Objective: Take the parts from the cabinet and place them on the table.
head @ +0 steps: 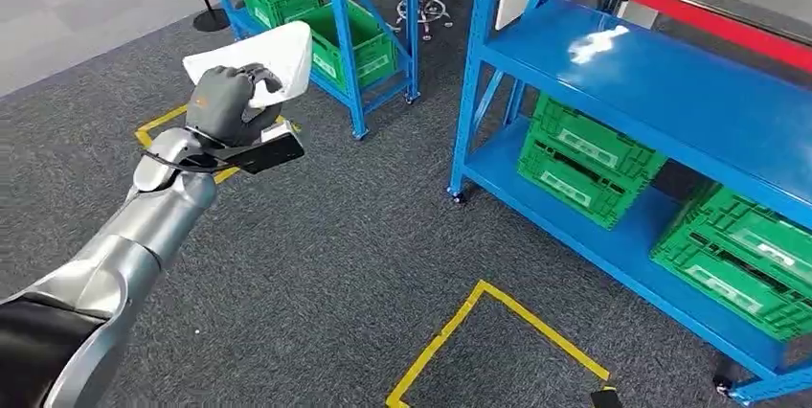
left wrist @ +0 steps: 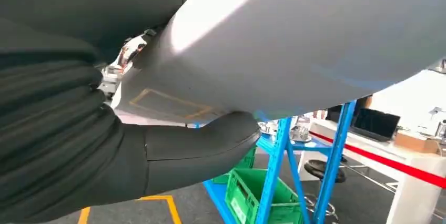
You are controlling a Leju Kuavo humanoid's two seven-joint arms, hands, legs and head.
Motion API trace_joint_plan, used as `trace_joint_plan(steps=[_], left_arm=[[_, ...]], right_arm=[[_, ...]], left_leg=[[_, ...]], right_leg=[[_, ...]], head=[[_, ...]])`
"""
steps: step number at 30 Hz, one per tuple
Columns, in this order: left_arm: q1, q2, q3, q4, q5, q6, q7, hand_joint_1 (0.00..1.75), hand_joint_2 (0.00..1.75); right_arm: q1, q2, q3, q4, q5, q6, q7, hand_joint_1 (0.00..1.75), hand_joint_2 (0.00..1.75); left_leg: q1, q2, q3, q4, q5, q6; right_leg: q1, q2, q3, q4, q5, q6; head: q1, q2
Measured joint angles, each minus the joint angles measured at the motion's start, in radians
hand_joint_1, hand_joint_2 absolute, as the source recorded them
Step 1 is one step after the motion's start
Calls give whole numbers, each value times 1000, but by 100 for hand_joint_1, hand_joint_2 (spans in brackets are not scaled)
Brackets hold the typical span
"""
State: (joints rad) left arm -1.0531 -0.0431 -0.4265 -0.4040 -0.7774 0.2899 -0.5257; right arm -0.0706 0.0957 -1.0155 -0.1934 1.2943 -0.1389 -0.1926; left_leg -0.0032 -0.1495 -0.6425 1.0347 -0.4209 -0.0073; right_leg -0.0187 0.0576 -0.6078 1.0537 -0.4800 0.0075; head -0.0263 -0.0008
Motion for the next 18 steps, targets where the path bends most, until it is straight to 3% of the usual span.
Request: trace_joint_plan(steps=[1,2,3,4,5,7,8,9,10,12,13,14,18], left_arm=[[0,0,0,2,2,0,0,175,175],[0,1,0,2,2,0,0,175,175],[-1,2,0,2,2,2,0,175,175],[-5,2,0,3,3,3,0,175,175],[-6,-1,0,3,3,7,2,175,175],[-4,-3,0,4,3,15,7,175,175],[2,-3,0,5,3,25,12,175,175],[10,-3,0,5,7,29,14,175,175],[16,-2,0,5,8,31,19,175,175],[19,5,1,3,4,37,24,175,175],[19,8,1,-2,3,39,25,175,175],[19,9,1,-5,3,39,25,175,175],[22,27,2,-9,3,39,23,175,175]], right_arm=[[0,0,0,0,0,1,1,0,0],[-1,2,0,0,0,3,2,0,0],[-3,2,0,0,1,5,2,0,0],[-2,2,0,0,5,7,7,0,0],[1,2,0,0,10,11,16,0,0],[4,2,0,0,15,10,23,0,0],[4,1,0,0,16,8,25,0,0],[4,1,0,0,19,5,20,0,0],[4,1,0,0,23,4,13,0,0],[2,1,1,0,32,3,-4,0,0],[1,1,3,0,37,3,-11,0,0],[1,1,5,0,38,3,-14,0,0],[-2,2,7,0,42,3,-14,0,0]], left_leg=[[2,-11,-1,-5,5,-8],[0,-17,-12,-4,5,-14],[-6,47,-14,12,-4,-14],[-7,102,-35,57,-33,-18],[-4,127,-70,132,-74,-22],[-1,137,-108,211,-110,-25],[1,140,-140,278,-134,-28],[3,141,-154,308,-134,-29],[4,143,-142,286,-114,-28],[2,159,-56,126,-36,-21],[-4,209,-2,31,-5,-13],[-22,262,12,-2,-23,-5],[-22,192,18,-14,-11,18]], right_leg=[[2,-11,1,0,2,-7],[-5,-25,4,-8,8,-17],[-4,-38,6,-12,10,-23],[-2,-46,7,-13,9,-31],[1,-59,7,-13,7,-34],[2,-73,7,-13,6,-36],[2,-87,7,-13,5,-37],[2,-101,7,-13,4,-37],[3,-114,8,-13,2,-35],[4,-142,12,-13,-1,-33],[6,-154,18,-13,-5,-29],[12,-164,20,-12,-9,-23],[11,-220,38,-19,-18,-1]], head=[[1,0],[1,0],[-1,0],[-11,0],[-10,0],[-11,0],[-11,0],[-11,0],[-11,0],[-11,0],[-11,0],[-11,0],[-11,0]])
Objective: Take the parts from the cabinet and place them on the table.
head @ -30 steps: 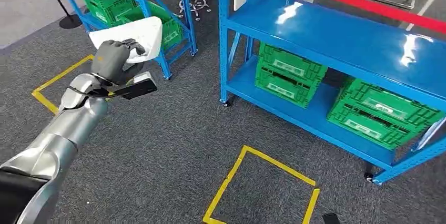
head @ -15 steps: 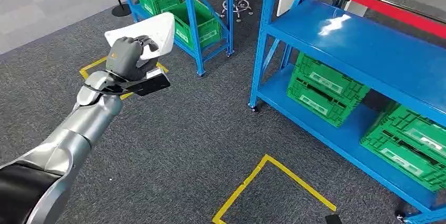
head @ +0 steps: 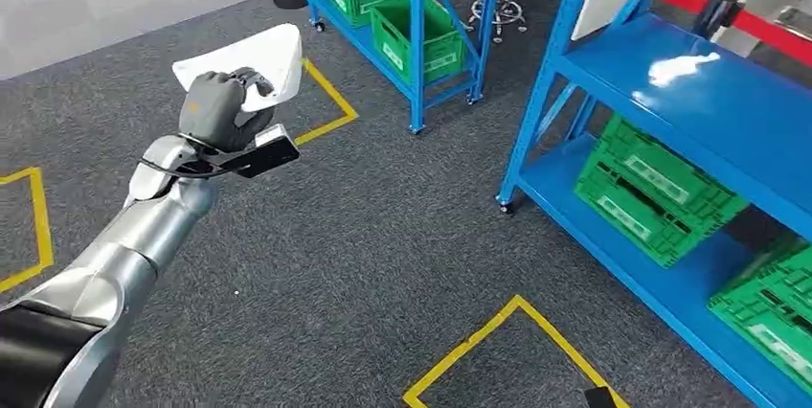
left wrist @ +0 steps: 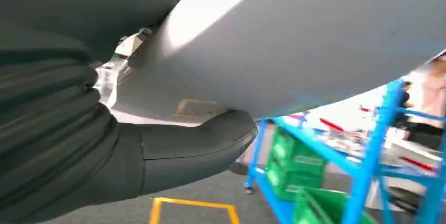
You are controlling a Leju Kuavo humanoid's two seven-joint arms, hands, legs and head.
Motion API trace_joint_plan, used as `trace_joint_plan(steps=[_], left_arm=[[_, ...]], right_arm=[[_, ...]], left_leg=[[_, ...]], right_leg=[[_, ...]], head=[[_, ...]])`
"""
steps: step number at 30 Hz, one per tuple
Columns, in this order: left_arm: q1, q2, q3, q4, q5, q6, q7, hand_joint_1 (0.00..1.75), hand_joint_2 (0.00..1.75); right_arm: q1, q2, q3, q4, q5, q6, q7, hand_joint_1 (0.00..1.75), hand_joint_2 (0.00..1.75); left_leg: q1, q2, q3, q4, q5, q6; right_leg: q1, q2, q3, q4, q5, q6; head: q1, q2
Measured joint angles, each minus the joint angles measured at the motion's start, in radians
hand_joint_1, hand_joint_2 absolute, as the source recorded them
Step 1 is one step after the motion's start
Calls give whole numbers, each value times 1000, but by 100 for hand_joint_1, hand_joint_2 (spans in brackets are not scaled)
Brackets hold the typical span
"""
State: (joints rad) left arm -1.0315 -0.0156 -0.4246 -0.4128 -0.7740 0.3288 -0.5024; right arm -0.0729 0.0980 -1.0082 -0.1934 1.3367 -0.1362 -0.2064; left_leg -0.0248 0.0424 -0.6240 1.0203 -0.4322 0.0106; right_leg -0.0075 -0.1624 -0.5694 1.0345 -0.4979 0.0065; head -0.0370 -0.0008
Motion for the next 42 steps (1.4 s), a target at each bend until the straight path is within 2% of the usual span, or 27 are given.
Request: trace_joint_plan(steps=[1,2,3,5,6,7,9,10,11,15,16,18,19,21,22,25,26,27,31,33,34,36,37,38,40,41,42], left_arm=[[3,-3,0,-6,0,0,0,175,175],[-3,0,1,-7,0,2,0,175,175],[-5,-1,1,-6,0,2,3,175,175],[3,-8,1,-7,0,-2,1,175,175],[8,-9,1,-6,-6,-5,0,175,175],[12,-10,1,-6,-10,-7,0,175,175],[7,-22,1,-7,-14,-20,9,175,175],[-1,-29,1,-7,-20,-29,15,175,175],[-11,-41,1,-6,-24,-37,21,175,175],[-40,-70,1,-6,-34,-57,42,175,175],[-43,-74,0,-5,-34,-57,44,175,175],[-53,-81,0,-4,-36,-57,47,175,175],[-55,-87,0,-2,-38,-57,53,175,175],[-50,-94,0,3,-43,-55,56,175,175],[-46,-93,0,7,-43,-53,54,175,175],[-42,-89,0,10,-43,-44,44,175,175],[-42,-88,0,10,-43,-39,41,175,175],[-43,-89,0,10,-43,-35,40,175,175],[-41,-79,0,9,-43,-30,42,175,175],[-45,-80,0,8,-43,-24,51,175,175],[-45,-82,0,8,-43,-25,52,175,175],[-38,-81,0,10,-42,-32,52,175,175],[-34,-77,0,12,-42,-34,52,175,175],[-32,-72,0,14,-41,-35,48,175,175],[-33,-66,1,16,-38,-33,42,175,175],[-35,-64,2,16,-36,-32,39,175,175],[-36,-63,2,16,-35,-31,38,175,175]], right_arm=[[-2,0,1,0,0,0,0,0,0],[-2,0,3,0,2,0,-1,0,0],[0,0,5,0,5,-1,0,0,0],[6,-4,8,0,9,-1,7,0,0],[6,-4,8,0,6,0,8,0,0],[5,-4,8,0,1,0,8,0,0],[4,-5,8,0,-14,1,8,0,0],[4,-7,8,0,-25,1,6,0,0],[3,-7,6,0,-35,8,3,0,0],[-2,-7,2,0,-47,18,4,0,0],[-4,-7,1,0,-47,21,4,0,0],[-5,-7,-2,0,-47,21,4,0,0],[-1,-7,-3,0,-47,19,4,0,0],[2,-7,-5,0,-45,9,-5,0,0],[2,-7,-5,0,-45,3,-13,0,0],[2,-7,-5,0,-44,-1,-22,0,0],[3,-6,-5,0,-44,-1,-21,0,0],[3,-6,-5,0,-44,-1,-21,0,0],[-3,-4,-5,0,-45,3,-11,0,0],[-3,-2,-5,0,-45,8,-9,0,0],[-2,-3,-5,0,-46,8,-7,0,0],[0,-3,-8,0,-47,9,-5,0,0],[0,-3,-8,0,-48,9,-4,0,0],[0,-3,-9,0,-48,9,-5,0,0],[0,-4,-10,0,-49,10,-7,0,0],[0,-6,-10,0,-50,10,-11,0,0],[-1,-6,-10,0,-50,12,-13,0,0]], left_leg=[[8,-13,11,-10,6,6],[10,-25,12,-12,7,11],[11,-35,11,-12,8,16],[12,-71,11,-11,7,18],[11,-88,11,-9,7,18],[12,-103,11,-6,6,17],[16,-135,11,4,1,12],[19,-151,9,12,-3,7],[21,-164,5,17,-6,1],[28,-215,-12,11,4,-29],[26,-208,-18,15,1,-33],[18,-90,-48,82,-42,-38],[19,-63,-88,165,-84,-42],[22,-51,-161,308,-134,-46],[24,-50,-169,321,-125,-46],[21,-24,-60,113,-14,-36],[13,27,-16,33,8,-27],[-3,51,1,10,-7,-18],[0,-14,0,0,1,6],[12,-37,7,-7,7,17],[13,-49,6,-7,7,19],[13,-80,6,-5,7,21],[13,-94,6,-3,6,20],[14,-110,6,0,5,19],[19,-140,6,9,1,12],[22,-153,5,15,-3,6],[19,-164,-1,19,-6,-1]], right_leg=[[-7,28,-2,7,-10,6],[-8,92,-15,41,-29,9],[-11,130,-47,105,-61,12],[-10,158,-133,268,-124,16],[-10,161,-161,311,-125,17],[-10,161,-165,301,-102,17],[-14,170,-109,162,-10,18],[-18,192,-64,64,37,20],[-24,244,-45,28,18,21],[-11,211,-38,15,23,-2],[-19,194,-34,5,30,-12],[-15,179,-30,0,30,-23],[-12,165,-30,0,29,-25],[-10,136,-30,1,26,-29],[-10,123,-29,1,24,-30],[-8,84,-17,1,15,-26],[-7,74,-11,1,11,-22],[1,62,-9,4,4,-14],[-1,10,10,-3,-6,6],[-10,112,-17,57,-44,13],[-10,141,-56,133,-79,16],[-10,158,-141,285,-129,21],[-10,159,-162,311,-124,21],[-11,160,-160,285,-91,20],[-14,172,-95,129,5,20],[-19,202,-56,42,43,22],[-23,251,-44,18,21,24]], head=[[1,0],[-1,0],[2,0],[5,0],[5,0],[5,0],[5,0],[5,0],[5,0],[7,0],[6,0],[-4,0],[-3,0],[-4,0],[-5,0],[-5,0],[-4,0],[-5,0],[-3,0],[-1,0],[5,0],[7,0],[7,0],[7,0],[7,0],[7,0],[7,0]])
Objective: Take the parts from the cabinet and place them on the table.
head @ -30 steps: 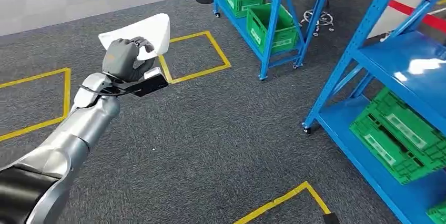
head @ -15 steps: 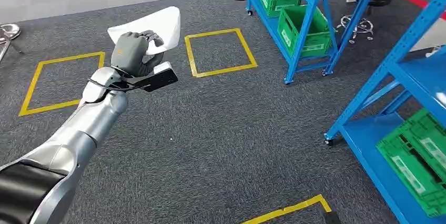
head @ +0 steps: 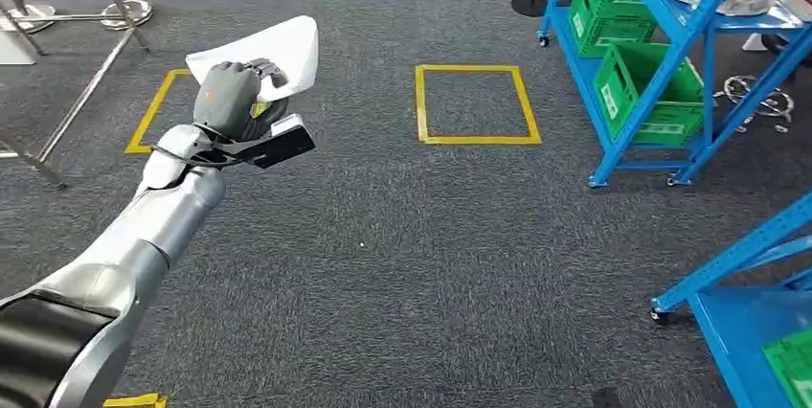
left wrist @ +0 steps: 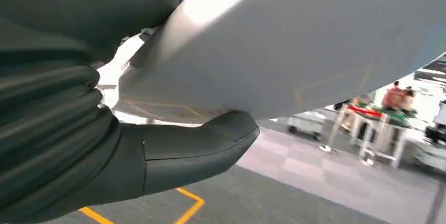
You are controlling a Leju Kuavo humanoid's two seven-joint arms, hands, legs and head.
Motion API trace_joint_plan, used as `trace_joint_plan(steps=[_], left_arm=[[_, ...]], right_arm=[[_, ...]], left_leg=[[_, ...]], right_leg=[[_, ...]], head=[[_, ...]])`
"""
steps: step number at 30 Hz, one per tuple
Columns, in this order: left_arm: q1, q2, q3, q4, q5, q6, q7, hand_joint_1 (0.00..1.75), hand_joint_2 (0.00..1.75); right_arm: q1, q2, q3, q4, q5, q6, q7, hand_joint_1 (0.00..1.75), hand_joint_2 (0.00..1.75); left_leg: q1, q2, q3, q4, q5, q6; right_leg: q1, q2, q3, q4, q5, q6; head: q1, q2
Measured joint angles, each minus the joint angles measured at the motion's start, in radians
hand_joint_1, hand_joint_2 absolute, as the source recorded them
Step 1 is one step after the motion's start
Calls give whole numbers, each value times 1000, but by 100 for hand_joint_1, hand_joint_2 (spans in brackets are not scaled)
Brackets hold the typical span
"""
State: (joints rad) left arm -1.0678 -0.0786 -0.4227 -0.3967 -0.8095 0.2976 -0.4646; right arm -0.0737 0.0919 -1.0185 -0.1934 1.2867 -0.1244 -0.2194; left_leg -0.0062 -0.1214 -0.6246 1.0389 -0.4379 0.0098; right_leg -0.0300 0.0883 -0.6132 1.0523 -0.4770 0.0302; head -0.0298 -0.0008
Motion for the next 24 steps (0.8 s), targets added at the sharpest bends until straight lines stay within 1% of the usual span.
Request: trace_joint_plan(steps=[1,2,3,4,5,6,7,8,9,10,11,12,13,14,15,16,17,18,19,20,21,22,23,24], left_arm=[[-1,3,0,0,0,1,-2,175,175],[-1,9,0,0,1,1,-3,175,175],[-1,16,0,0,0,1,-4,175,175],[-1,26,0,0,-2,1,-3,175,175],[-1,31,1,0,-6,2,-4,175,175],[-4,37,1,0,-7,2,-5,175,175],[-7,38,1,0,-7,3,-7,175,175],[-6,38,1,0,-7,3,-10,175,175],[-3,40,1,2,-10,3,-13,175,175],[0,42,1,3,-12,3,-14,175,175],[2,44,1,5,-15,3,-14,175,175],[1,47,1,5,-16,3,-14,175,175],[-1,48,1,5,-16,3,-14,175,175],[-3,48,1,4,-16,3,-14,175,175],[-5,48,1,3,-16,3,-14,175,175],[-7,45,1,2,-16,3,-14,175,175],[-7,46,1,2,-16,3,-14,175,175],[-7,50,1,3,-16,3,-14,175,175],[-8,53,1,2,-17,3,-13,175,175],[-10,54,1,1,-18,3,-13,175,175],[-14,48,1,0,-19,3,-13,175,175],[-19,47,1,0,-21,2,-11,175,175],[-20,39,1,0,-26,0,-12,175,175],[-19,27,1,1,-28,-7,-12,175,175]], right_arm=[[0,0,0,0,2,2,-3,0,0],[-2,-2,0,0,2,4,-2,0,0],[-2,-2,0,0,2,5,-2,0,0],[-4,-2,0,0,3,7,-2,0,0],[-7,-1,0,0,2,8,-1,0,0],[-8,-3,-1,0,-2,8,-1,0,0],[-7,-3,-2,0,-6,8,0,0,0],[-4,-3,-2,0,-8,8,1,0,0],[-2,-3,-3,0,-8,8,4,0,0],[-1,-3,-3,0,-8,8,7,0,0],[-1,-3,-3,0,-7,8,10,0,0],[-2,-3,-3,0,-7,8,10,0,0],[-2,-3,-3,0,-7,8,11,0,0],[-2,-3,-3,0,-7,8,11,0,0],[-1,-3,-3,0,-7,8,11,0,0],[-2,-3,-3,0,-7,8,10,0,0],[-3,-3,-2,0,-7,8,10,0,0],[-3,-3,-3,0,-8,8,10,0,0],[-4,-3,-3,0,-8,8,10,0,0],[-6,-3,-3,0,-10,8,10,0,0],[-9,-3,-3,0,-11,7,9,0,0],[-8,-3,-3,0,-13,7,6,0,0],[-5,-3,-4,0,-14,6,8,0,0],[0,-4,-8,0,-18,6,10,0,0]], left_leg=[[2,-16,-7,1,3,-10],[6,-25,-9,-1,6,-15],[9,-38,-9,-7,11,-23],[7,-49,-13,-10,14,-31],[7,-25,-19,-3,8,-32],[0,45,-33,31,-17,-36],[1,85,-63,94,-52,-41],[3,104,-102,177,-91,-44],[6,110,-139,253,-119,-47],[8,112,-160,297,-127,-49],[9,113,-156,288,-111,-50],[9,117,-129,234,-77,-50],[9,127,-79,140,-31,-47],[7,153,-31,54,2,-42],[-6,225,-3,-5,-8,-35],[-7,214,3,-10,-2,-22],[-8,193,0,-7,-3,-16],[-9,182,-1,-6,-4,-13],[-11,166,-1,-8,-2,-6],[-4,154,7,-18,5,1],[1,141,9,-21,7,5],[3,131,8,-21,9,10],[3,121,7,-21,9,16],[3,101,7,-21,8,17]], right_leg=[[3,-16,5,-4,5,-6],[7,-27,5,-5,5,-9],[11,-36,5,-4,6,-17],[5,-48,8,-10,11,-26],[2,-65,10,-18,15,-34],[4,-72,11,-21,15,-44],[7,-84,12,-22,15,-47],[10,-98,12,-21,14,-49],[11,-113,12,-20,12,-51],[11,-127,12,-20,11,-52],[11,-140,12,-20,10,-52],[12,-153,13,-19,9,-50],[12,-169,15,-18,6,-48],[12,-180,19,-17,3,-45],[17,-191,23,-17,-1,-40],[23,-200,24,-15,-4,-34],[22,-213,28,-17,-5,-29],[24,-225,33,-20,-7,-25],[23,-240,39,-23,-8,-19],[20,-236,42,-21,-13,-11],[15,-167,34,-3,-27,-5],[11,-122,11,47,-57,-2],[11,-103,-23,118,-91,0],[12,-95,-68,208,-127,3]], head=[[0,0],[1,0],[1,0],[0,0],[2,0],[-12,0],[-14,0],[-13,0],[-14,0],[-14,0],[-14,0],[-14,0],[-14,0],[-14,0],[-14,0],[-11,0],[-12,0],[-10,0],[-12,0],[-11,0],[-9,0],[-8,0],[-5,0],[-4,0]])
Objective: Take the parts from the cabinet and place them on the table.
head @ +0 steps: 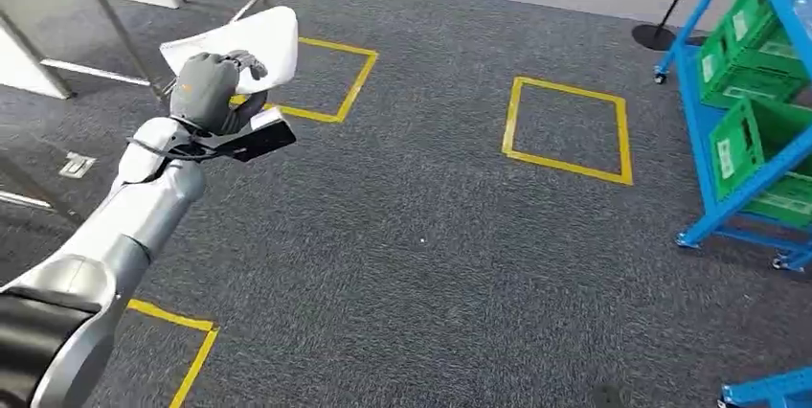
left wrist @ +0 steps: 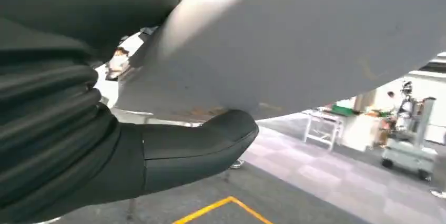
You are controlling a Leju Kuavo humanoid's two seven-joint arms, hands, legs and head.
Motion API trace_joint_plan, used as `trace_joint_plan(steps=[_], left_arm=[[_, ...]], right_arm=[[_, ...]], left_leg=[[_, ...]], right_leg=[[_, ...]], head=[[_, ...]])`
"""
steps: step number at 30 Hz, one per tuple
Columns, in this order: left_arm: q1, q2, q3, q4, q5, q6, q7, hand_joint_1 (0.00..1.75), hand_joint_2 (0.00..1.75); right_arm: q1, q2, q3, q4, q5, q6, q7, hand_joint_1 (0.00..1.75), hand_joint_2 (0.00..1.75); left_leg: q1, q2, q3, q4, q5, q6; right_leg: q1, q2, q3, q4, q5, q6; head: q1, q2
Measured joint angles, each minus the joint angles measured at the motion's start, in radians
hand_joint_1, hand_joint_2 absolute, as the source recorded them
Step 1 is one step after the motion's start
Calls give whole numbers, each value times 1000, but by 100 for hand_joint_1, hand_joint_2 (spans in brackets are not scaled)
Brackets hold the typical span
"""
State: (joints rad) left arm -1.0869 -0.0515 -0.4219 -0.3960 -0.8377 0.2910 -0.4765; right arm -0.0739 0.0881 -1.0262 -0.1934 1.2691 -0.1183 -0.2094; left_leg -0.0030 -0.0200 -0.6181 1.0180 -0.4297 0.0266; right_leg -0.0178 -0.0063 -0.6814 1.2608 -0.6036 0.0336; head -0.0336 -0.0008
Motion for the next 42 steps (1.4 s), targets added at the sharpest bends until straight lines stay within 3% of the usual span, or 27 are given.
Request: trace_joint_plan(steps=[2,3,5,6,7,11,12,13,14,16,17,18,20,21,22,26,27,29,31,32,33,34,36,37,38,41,42], left_arm=[[1,-20,0,6,-9,-13,2,175,175],[1,-29,0,9,-9,-16,5,175,175],[-3,-56,0,10,-17,-19,18,175,175],[-7,-77,0,10,-21,-19,26,175,175],[-11,-96,-1,10,-21,-19,31,175,175],[-7,-118,-1,10,-20,-22,34,175,175],[-4,-117,-1,12,-20,-20,34,175,175],[-4,-118,-1,13,-20,-18,35,175,175],[-3,-127,-1,14,-23,-18,35,175,175],[4,-143,-1,16,-38,-18,48,175,175],[9,-149,-1,16,-43,-18,56,175,175],[12,-158,-1,16,-47,-19,61,175,175],[13,-176,-1,13,-59,-29,71,175,175],[13,-183,-1,9,-61,-33,72,175,175],[12,-196,-1,6,-61,-37,72,175,175],[29,-219,-2,7,-71,-38,66,175,175],[34,-224,-2,6,-71,-38,63,175,175],[36,-240,-2,7,-76,-38,64,175,175],[46,-258,-3,8,-86,-38,66,175,175],[54,-262,-3,7,-85,-40,66,175,175],[60,-263,-3,7,-82,-49,66,175,175],[64,-263,-3,7,-82,-55,69,175,175],[65,-263,-3,7,-83,-58,72,175,175],[65,-263,-3,6,-86,-58,72,175,175],[64,-262,-3,6,-86,-58,71,175,175],[70,-251,-2,6,-85,-60,64,175,175],[71,-247,-2,6,-85,-60,64,175,175]], right_arm=[[1,-2,-9,0,-7,2,6,0,0],[0,-2,-12,0,-11,2,7,0,0],[-1,-6,-18,0,-15,0,22,0,0],[0,-8,-22,0,-21,-3,29,0,0],[-1,-10,-25,0,-22,-7,29,0,0],[-2,-13,-32,0,-9,-14,21,0,0],[-2,-13,-32,0,-6,-13,22,0,0],[-1,-18,-34,0,-11,-10,26,0,0],[4,-18,-36,0,-16,-6,36,0,0],[11,-23,-43,0,-26,3,58,0,0],[11,-24,-45,0,-30,3,63,0,0],[10,-25,-46,-1,-32,3,63,0,0],[6,-25,-49,-1,-33,3,64,0,0],[5,-24,-50,-1,-33,3,66,0,0],[5,-24,-51,-1,-33,3,69,0,0],[-1,-24,-60,-1,-40,-2,81,0,0],[-3,-24,-61,-1,-41,-2,83,0,0],[1,-25,-64,-1,-42,-1,86,0,0],[6,-31,-68,-1,-40,6,94,0,0],[6,-31,-68,-1,-38,10,96,0,0],[6,-32,-68,-1,-34,10,95,0,0],[6,-32,-68,-1,-32,10,94,0,0],[7,-33,-68,-1,-23,10,94,0,0],[7,-34,-68,-1,-14,11,93,0,0],[7,-33,-68,-1,-10,12,92,0,0],[3,-33,-68,-1,-4,11,92,0,0],[3,-32,-68,-1,-4,11,92,0,0]], left_leg=[[0,-35,0,3,0,0],[0,-50,0,6,0,0],[2,-79,0,12,-3,-4],[4,-97,-1,16,-5,-8],[0,-109,-6,19,-6,-15],[5,-151,-24,10,2,-43],[5,-131,-24,20,-5,-46],[-4,-59,-40,55,-31,-48],[-3,-19,-74,122,-70,-52],[1,8,-150,276,-136,-55],[2,10,-175,325,-144,-57],[3,12,-174,323,-131,-57],[3,26,-98,181,-48,-54],[1,46,-50,98,-12,-48],[-9,102,-16,30,-13,-42],[-15,59,-10,18,-13,-17],[-2,47,-3,8,-7,-8],[1,24,-4,7,-5,0],[2,-4,-4,8,-6,3],[2,-19,-4,9,-6,3],[2,-32,-4,11,-6,3],[3,-44,-4,13,-6,2],[6,-72,-4,18,-8,-4],[8,-86,-6,22,-10,-12],[4,-100,-13,28,-11,-21],[8,-133,-17,12,4,-45],[8,-134,-26,14,3,-49]], right_leg=[[0,3,-56,87,-8,3],[0,4,-52,61,22,3],[-2,12,9,-85,111,0],[-7,40,54,-181,154,0],[-10,92,69,-213,134,-2],[-9,61,79,-226,139,-21],[-15,44,80,-232,142,-27],[-13,38,82,-235,142,-38],[-9,25,82,-235,141,-41],[-6,-5,83,-234,138,-45],[-5,-23,83,-234,137,-46],[-5,-36,84,-233,135,-45],[-5,-67,92,-231,127,-41],[-5,-80,99,-231,123,-38],[-1,-93,105,-230,117,-31],[6,-139,118,-234,111,-13],[1,-124,114,-230,101,-3],[-5,-19,76,-137,48,4],[-4,0,-2,16,-14,10],[-4,1,-37,74,-26,10],[-4,1,-48,79,-10,9],[-5,1,-36,42,24,9],[-11,19,43,-131,117,9],[-19,70,80,-211,125,12],[-15,85,91,-222,117,10],[-9,48,91,-220,122,-11],[-18,35,93,-227,127,-19]], head=[[1,0],[1,0],[1,0],[1,0],[2,0],[3,0],[5,0],[-2,0],[-11,0],[-10,0],[-10,0],[-10,0],[-10,0],[-10,0],[-10,0],[-7,0],[-6,0],[-3,0],[3,0],[4,0],[4,0],[5,0],[5,0],[6,0],[7,0],[7,0],[8,0]])
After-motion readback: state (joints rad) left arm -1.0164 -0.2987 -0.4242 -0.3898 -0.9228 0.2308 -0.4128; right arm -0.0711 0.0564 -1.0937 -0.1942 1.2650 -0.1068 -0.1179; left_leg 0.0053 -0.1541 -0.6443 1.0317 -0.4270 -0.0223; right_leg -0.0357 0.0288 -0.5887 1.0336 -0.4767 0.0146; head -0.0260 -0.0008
